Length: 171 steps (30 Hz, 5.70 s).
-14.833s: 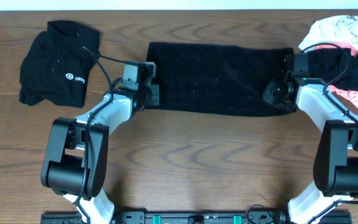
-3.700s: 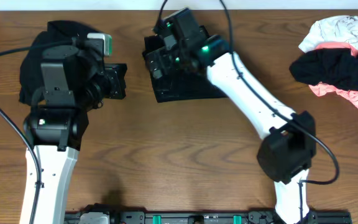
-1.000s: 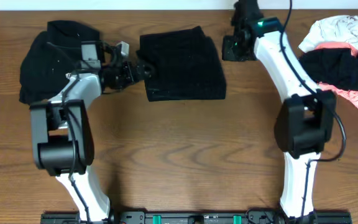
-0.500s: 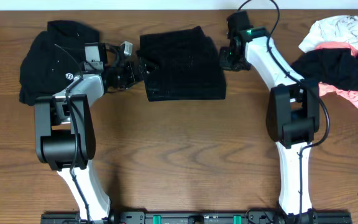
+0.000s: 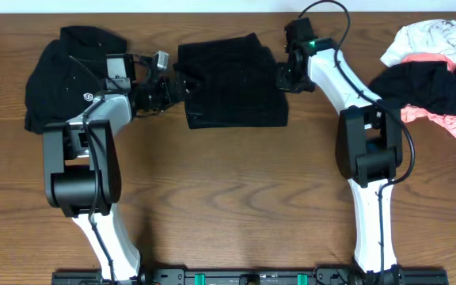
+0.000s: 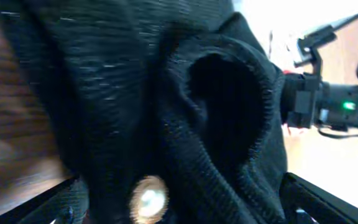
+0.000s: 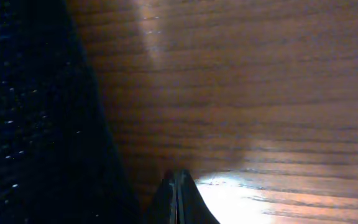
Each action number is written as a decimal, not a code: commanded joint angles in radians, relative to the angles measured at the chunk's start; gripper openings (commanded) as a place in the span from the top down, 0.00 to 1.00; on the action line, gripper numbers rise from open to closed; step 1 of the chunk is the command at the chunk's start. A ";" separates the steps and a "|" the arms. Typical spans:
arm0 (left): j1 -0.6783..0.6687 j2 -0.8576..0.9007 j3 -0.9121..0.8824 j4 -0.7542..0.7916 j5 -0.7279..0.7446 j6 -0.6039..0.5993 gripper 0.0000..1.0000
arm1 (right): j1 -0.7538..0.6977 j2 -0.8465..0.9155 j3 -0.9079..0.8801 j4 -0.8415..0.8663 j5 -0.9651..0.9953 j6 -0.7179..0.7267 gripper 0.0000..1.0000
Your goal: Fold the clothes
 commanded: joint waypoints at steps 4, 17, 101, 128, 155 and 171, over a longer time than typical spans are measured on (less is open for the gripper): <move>0.009 0.017 -0.003 -0.018 -0.072 -0.004 0.02 | 0.009 0.007 -0.001 -0.003 -0.008 0.013 0.99; -0.060 0.047 -0.003 0.003 -0.078 0.006 0.02 | 0.012 0.007 -0.001 -0.010 -0.008 0.013 0.99; 0.330 -0.126 -0.001 0.761 -0.560 -0.464 0.94 | 0.009 -0.335 0.034 -0.201 0.005 -0.084 0.99; 0.493 -0.386 -0.001 -0.148 -0.559 -0.361 0.02 | 0.012 -0.335 0.034 -0.208 -0.003 -0.080 0.99; 0.193 -1.326 -0.167 -0.785 -0.598 0.166 0.94 | 0.083 -0.884 -0.208 -0.461 0.189 -0.114 0.98; 0.101 -1.636 -0.511 -0.736 -0.597 0.000 0.02 | 0.163 -1.777 -1.053 -0.096 0.177 -0.062 0.01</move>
